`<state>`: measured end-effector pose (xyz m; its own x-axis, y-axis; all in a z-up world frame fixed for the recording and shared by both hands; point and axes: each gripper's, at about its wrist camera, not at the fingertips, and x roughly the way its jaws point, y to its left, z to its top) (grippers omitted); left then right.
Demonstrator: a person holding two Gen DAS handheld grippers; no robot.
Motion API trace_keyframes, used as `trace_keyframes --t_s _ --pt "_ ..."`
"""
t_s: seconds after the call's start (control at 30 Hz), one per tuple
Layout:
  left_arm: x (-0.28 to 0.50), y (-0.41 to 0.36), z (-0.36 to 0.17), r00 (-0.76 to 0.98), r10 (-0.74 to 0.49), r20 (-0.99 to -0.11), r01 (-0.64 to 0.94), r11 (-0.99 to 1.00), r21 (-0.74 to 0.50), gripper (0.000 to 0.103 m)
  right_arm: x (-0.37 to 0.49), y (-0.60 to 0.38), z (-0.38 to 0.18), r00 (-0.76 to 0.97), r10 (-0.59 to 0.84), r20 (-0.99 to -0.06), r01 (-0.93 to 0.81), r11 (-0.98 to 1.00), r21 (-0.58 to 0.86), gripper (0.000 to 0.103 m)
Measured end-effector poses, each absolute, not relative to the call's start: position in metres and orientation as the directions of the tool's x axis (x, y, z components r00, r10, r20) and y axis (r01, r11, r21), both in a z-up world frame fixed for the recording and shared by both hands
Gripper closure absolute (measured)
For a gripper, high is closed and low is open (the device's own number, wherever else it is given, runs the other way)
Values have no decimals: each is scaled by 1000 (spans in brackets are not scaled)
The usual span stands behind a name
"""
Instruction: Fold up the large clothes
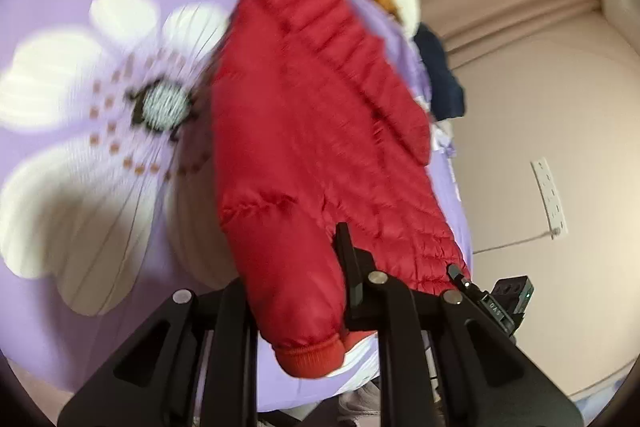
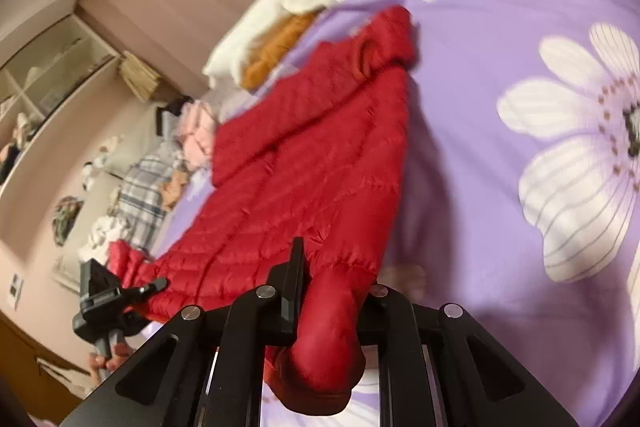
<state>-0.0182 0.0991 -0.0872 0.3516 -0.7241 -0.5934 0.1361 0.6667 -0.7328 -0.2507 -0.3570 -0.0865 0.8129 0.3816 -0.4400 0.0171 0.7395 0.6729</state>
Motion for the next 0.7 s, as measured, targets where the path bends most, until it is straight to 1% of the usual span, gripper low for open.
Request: trace_keyframes --t_s 0.3,0.47,0.7 --pt "-47 97 -16 431 -751 -500 361 651 -667 87 -282 -347 -30 863 375 -338 -129 812 569 87" --pt "-76 103 23 458 -782 -424 480 618 -623 87 -314 -344 -1 872 409 -268 -240 835 495 87" --pt "-120 107 69 464 -833 -301 630 549 -549 87 -355 -346 26 878 454 -152 -351 826 441 87"
